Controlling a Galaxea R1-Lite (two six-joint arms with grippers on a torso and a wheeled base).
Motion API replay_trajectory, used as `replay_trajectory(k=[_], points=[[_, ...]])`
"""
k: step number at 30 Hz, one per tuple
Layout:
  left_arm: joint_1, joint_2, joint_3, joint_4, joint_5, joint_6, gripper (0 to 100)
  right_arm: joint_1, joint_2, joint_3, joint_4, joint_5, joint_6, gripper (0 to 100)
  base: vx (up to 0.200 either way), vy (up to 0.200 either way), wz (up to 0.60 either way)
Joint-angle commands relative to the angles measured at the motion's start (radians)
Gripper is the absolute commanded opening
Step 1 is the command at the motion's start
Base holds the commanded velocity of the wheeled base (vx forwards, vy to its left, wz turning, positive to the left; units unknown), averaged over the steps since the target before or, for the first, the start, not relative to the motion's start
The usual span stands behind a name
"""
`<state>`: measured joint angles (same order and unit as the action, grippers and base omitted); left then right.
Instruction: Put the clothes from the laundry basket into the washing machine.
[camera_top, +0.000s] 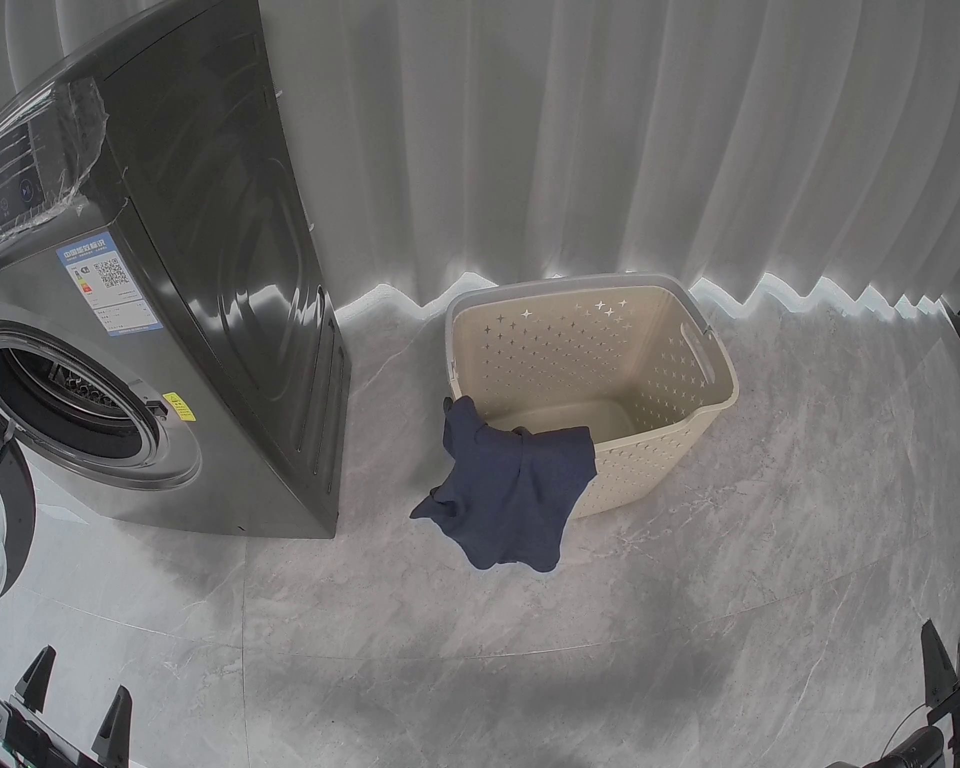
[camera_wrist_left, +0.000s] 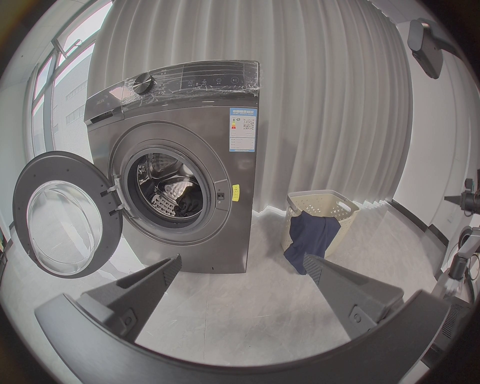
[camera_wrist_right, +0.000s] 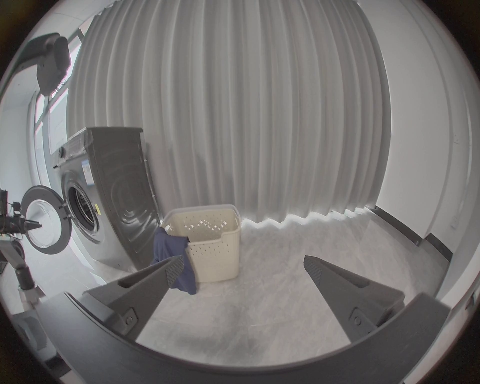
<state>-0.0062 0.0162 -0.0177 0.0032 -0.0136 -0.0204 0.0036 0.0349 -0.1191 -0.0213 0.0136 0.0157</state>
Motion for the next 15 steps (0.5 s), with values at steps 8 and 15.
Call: replay_trajectory(k=[8,15], points=[[0.000,-0.016,0.018,0.000,0.000,-0.001,100,0.180,0.749,-0.065,-0.115,0.275,0.038,100,0.050,0.000,0.00],[0.000,-0.016,0.018,0.000,0.001,-0.004,100,0.271,1.186,-0.096,-0.499,0.215,0.058,100,0.000,0.000,0.00]])
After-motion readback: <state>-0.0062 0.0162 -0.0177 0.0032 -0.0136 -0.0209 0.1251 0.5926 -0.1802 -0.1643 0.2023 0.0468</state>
